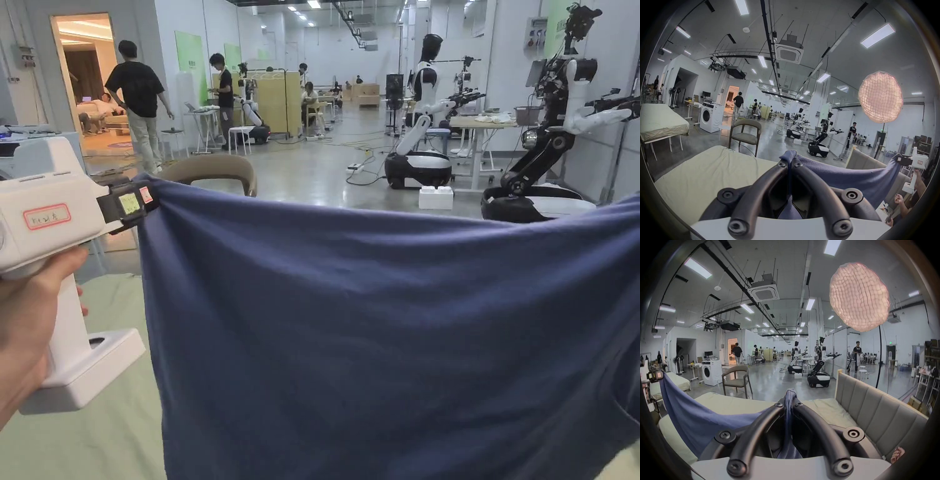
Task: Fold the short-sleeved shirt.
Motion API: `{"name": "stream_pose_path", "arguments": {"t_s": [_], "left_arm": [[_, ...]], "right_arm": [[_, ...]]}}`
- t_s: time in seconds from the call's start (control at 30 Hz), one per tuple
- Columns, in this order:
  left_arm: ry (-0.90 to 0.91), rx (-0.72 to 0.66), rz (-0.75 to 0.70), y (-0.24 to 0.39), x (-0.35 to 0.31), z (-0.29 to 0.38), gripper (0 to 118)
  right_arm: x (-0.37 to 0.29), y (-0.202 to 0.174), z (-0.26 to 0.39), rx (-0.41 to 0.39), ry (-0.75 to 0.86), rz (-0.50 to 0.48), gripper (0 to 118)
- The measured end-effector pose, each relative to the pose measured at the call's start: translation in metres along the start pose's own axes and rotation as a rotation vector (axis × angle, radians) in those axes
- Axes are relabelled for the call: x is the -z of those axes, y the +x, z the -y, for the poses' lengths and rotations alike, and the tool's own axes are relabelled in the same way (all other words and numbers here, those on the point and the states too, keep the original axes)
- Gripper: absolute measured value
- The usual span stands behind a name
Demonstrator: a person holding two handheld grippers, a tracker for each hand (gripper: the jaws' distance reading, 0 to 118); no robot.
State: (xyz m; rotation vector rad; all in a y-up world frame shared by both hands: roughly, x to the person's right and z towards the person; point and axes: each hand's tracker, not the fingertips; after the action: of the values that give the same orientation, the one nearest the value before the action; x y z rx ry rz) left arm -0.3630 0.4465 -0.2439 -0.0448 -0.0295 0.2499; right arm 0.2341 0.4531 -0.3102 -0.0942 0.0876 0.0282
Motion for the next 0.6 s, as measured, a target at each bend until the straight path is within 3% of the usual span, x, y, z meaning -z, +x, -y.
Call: {"name": "stream_pose_path", "arguments": {"t_s": [0.6], "left_arm": [[-0.009, 0.022, -0.078, -0.01, 0.161, -0.038, 0]], "right_arm": [[0.14, -0.023, -0.073, -0.038, 0.09, 0.167, 1]]}}
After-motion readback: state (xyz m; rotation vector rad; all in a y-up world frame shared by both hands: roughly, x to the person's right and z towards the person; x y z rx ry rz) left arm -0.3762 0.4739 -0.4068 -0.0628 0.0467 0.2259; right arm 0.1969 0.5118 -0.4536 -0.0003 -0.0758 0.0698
